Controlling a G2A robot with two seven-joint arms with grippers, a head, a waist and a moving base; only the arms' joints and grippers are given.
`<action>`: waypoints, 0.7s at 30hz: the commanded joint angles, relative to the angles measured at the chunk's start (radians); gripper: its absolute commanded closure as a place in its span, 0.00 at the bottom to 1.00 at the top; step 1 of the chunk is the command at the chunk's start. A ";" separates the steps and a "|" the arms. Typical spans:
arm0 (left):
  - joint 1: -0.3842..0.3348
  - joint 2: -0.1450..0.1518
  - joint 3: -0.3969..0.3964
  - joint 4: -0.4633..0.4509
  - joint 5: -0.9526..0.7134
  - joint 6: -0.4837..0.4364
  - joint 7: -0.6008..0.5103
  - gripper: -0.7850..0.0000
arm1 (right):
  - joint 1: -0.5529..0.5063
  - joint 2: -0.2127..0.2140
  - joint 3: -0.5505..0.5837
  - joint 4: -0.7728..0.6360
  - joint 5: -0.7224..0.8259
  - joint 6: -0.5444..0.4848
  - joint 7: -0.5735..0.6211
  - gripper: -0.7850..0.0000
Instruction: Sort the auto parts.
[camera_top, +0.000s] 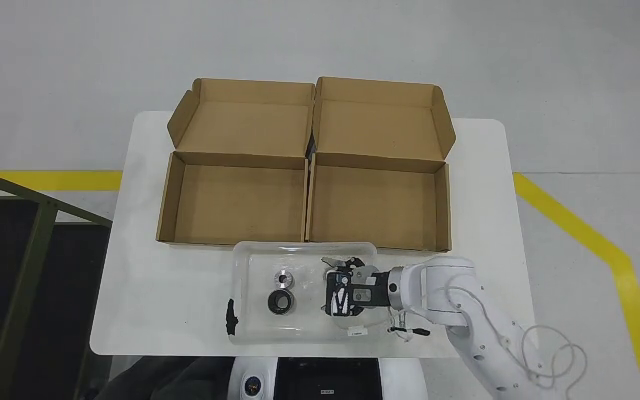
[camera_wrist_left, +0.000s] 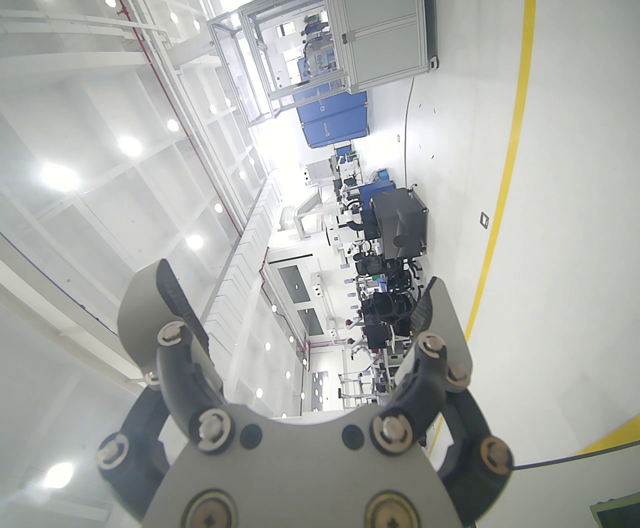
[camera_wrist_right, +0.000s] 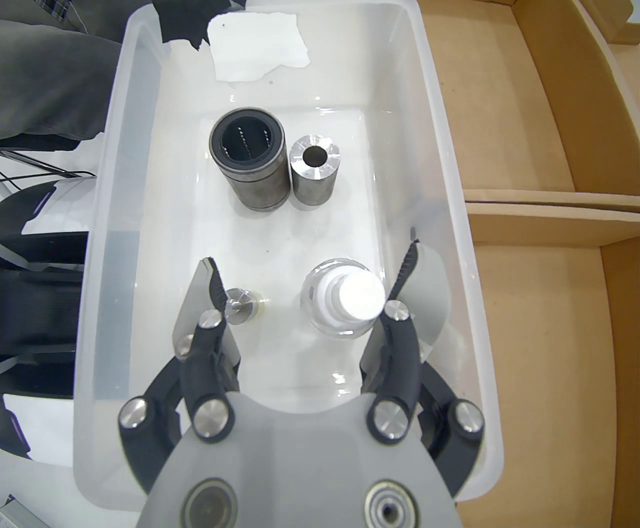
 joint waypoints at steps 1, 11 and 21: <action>0.000 0.000 0.000 0.000 0.000 0.000 0.000 0.00 | 0.011 0.001 -0.002 0.006 0.001 0.013 0.008 0.29; 0.000 0.000 0.000 0.000 0.000 0.000 0.000 0.00 | 0.061 0.001 -0.037 0.037 0.013 0.055 0.050 0.62; 0.000 0.000 0.000 0.000 0.000 0.000 0.000 0.00 | 0.057 0.011 -0.036 0.025 0.046 0.040 0.026 1.00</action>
